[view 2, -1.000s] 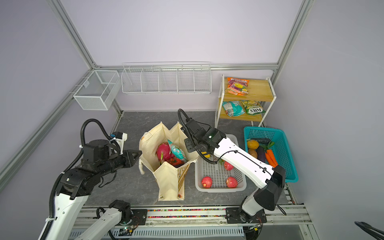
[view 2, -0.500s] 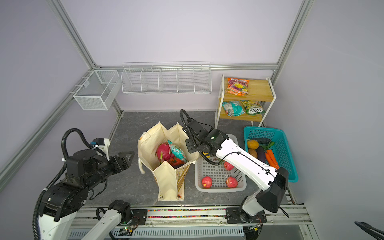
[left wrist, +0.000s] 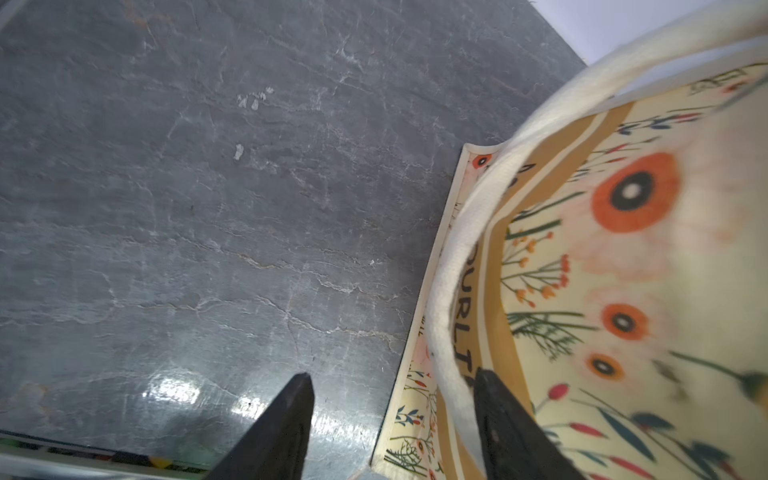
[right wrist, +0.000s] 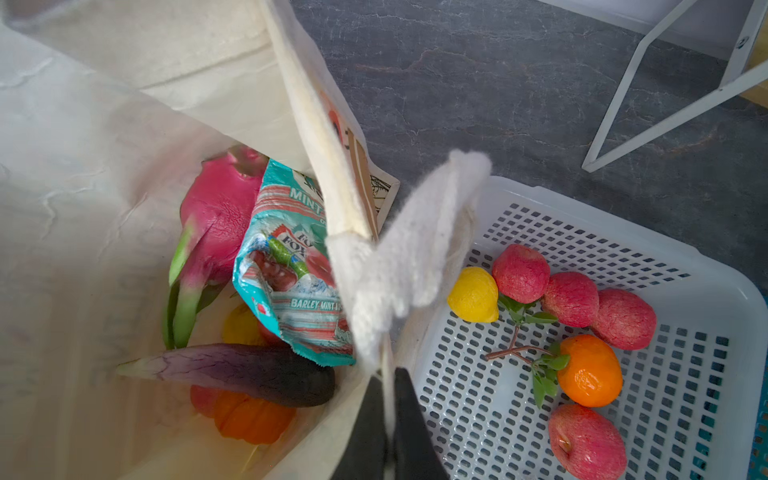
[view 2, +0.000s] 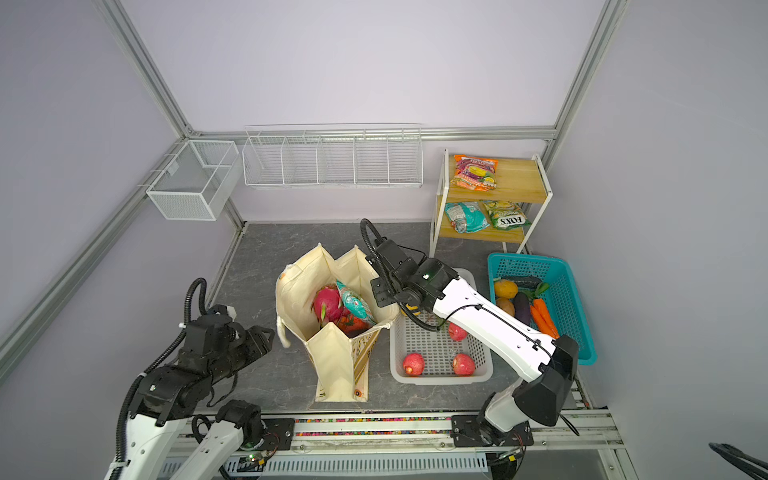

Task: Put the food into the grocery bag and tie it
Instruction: 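Grasp the other bag handle with the left gripper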

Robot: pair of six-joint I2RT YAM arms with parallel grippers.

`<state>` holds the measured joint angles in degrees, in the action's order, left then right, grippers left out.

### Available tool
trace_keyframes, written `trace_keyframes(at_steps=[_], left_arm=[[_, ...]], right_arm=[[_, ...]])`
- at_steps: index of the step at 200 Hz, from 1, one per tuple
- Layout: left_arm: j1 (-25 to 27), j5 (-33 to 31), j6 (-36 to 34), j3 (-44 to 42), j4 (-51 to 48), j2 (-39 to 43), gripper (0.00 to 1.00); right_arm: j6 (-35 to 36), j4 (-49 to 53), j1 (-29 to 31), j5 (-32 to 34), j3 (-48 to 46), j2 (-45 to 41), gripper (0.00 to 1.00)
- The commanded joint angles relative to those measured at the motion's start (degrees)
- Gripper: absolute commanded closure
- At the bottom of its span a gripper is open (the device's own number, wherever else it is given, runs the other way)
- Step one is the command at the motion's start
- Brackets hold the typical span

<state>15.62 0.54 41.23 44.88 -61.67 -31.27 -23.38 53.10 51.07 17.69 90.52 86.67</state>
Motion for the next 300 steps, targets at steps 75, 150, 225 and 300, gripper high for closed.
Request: trace_keyframes(at_steps=[75, 150, 225, 300], left_arm=[[-7.4, 15.9, 3.9, -6.9, 13.4, -0.4, 0.43], [-7.4, 17.2, 3.2, -8.2, 14.0, -2.7, 0.62], [-7.4, 15.9, 3.2, -7.9, 13.8, -3.7, 0.75], [-7.4, 10.0, 0.3, 0.6, 6.1, -2.1, 1.00]], right_arm=[[-1.1, -1.1, -0.4, -1.1, -0.2, -2.1, 0.93], [-1.1, -0.9, -0.4, -1.2, -0.1, -2.0, 0.93], [-1.0, -0.7, -0.4, -1.0, -0.1, -2.3, 0.93], [-1.1, -0.9, -0.4, -1.7, -0.1, -2.4, 0.93]])
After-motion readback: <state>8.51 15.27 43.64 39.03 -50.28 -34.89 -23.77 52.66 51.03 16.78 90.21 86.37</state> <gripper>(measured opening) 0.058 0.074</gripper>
